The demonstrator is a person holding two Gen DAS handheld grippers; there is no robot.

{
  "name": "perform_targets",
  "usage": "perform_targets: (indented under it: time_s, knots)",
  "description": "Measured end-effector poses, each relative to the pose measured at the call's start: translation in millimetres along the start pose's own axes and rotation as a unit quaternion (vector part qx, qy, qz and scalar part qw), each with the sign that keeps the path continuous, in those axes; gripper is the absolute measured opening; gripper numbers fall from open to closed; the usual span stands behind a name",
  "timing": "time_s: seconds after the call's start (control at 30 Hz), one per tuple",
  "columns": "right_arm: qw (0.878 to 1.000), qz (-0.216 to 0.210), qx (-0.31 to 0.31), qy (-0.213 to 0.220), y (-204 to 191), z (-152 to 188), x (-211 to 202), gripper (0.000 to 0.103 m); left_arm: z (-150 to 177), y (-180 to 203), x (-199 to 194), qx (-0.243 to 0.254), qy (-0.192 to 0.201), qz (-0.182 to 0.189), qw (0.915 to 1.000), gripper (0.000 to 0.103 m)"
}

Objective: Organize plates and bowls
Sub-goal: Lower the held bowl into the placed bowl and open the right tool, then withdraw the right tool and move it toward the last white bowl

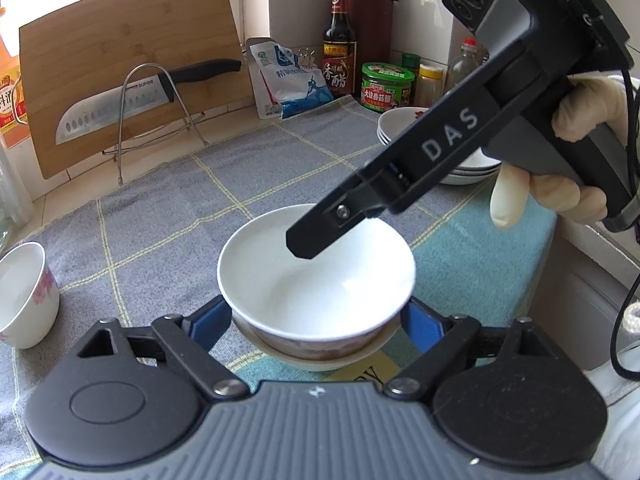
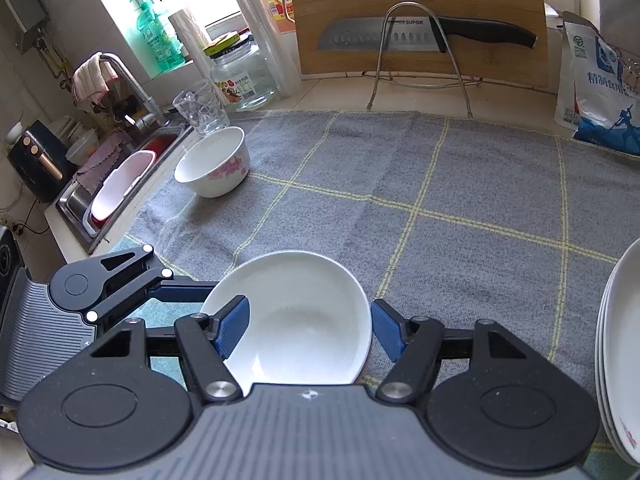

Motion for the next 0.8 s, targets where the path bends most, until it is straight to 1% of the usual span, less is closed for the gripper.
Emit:
perform_targets:
  time_s: [0.1, 0.2, 0.27, 0.3, 0.33, 0.43, 0.5, 0.63, 0.73, 0.8]
  knots:
    - [1.000, 0.001, 0.000, 0.002, -0.3, 0.0, -0.9, 0.073, -0.1, 1.3, 0.6, 0.003, 0.000, 0.000, 1.0000, 0.093]
    - [1.000, 0.001, -0.005, 0.004, -2.9, 0.5, -1.7, 0.075, 0.7, 1.4, -2.3, 0.005, 0.001, 0.004, 1.0000, 0.093]
    - [1.000, -0.001, -0.008, 0.007, -4.3, 0.2, -3.0, 0.084, 0.4, 1.2, -5.9, 0.007, 0.004, 0.004, 1.0000, 0.094]
    - [1.000, -0.003, -0.009, 0.010, -5.7, -0.5, -3.5, 0.092, 0.4, 0.2, -7.8, 0.007, 0.005, 0.005, 0.9999, 0.095]
    - [1.000, -0.001, -0.013, 0.013, -7.3, -1.7, -4.0, 0.099, 0.5, -0.9, -10.6, 0.006, 0.008, 0.005, 0.9999, 0.095]
    - [0.999, 0.015, -0.031, 0.020, -12.3, -5.8, -3.6, 0.103, 1.8, -3.9, -20.2, 0.005, 0.014, 0.003, 0.9999, 0.095]
    - [0.999, 0.019, -0.041, 0.023, -17.3, -9.7, -3.2, 0.103, 2.6, -7.3, -27.1, 0.004, 0.019, -0.004, 0.9998, 0.095]
    - [0.997, 0.025, -0.069, 0.029, -32.3, -19.1, -0.1, 0.103, 10.4, -25.1, -41.0, -0.008, 0.025, -0.033, 0.9991, 0.096]
    - [0.994, 0.033, -0.096, 0.033, -47.7, -28.4, 5.0, 0.103, 18.7, -46.9, -47.8, -0.026, 0.027, -0.069, 0.9969, 0.096]
    - [0.992, 0.035, -0.114, 0.035, -59.7, -35.3, 9.7, 0.103, 26.3, -65.9, -52.6, -0.042, 0.027, -0.099, 0.9938, 0.096]
Point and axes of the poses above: each gripper's, at about its wrist camera, not at the fingertips, and x roughly the way its jaws point, y to its right, z to its underside, the point moved 7 cm from there along x, roughly the way its jaws point, and after that the axes turned 8 degrees about x, right-handed, at the moved point
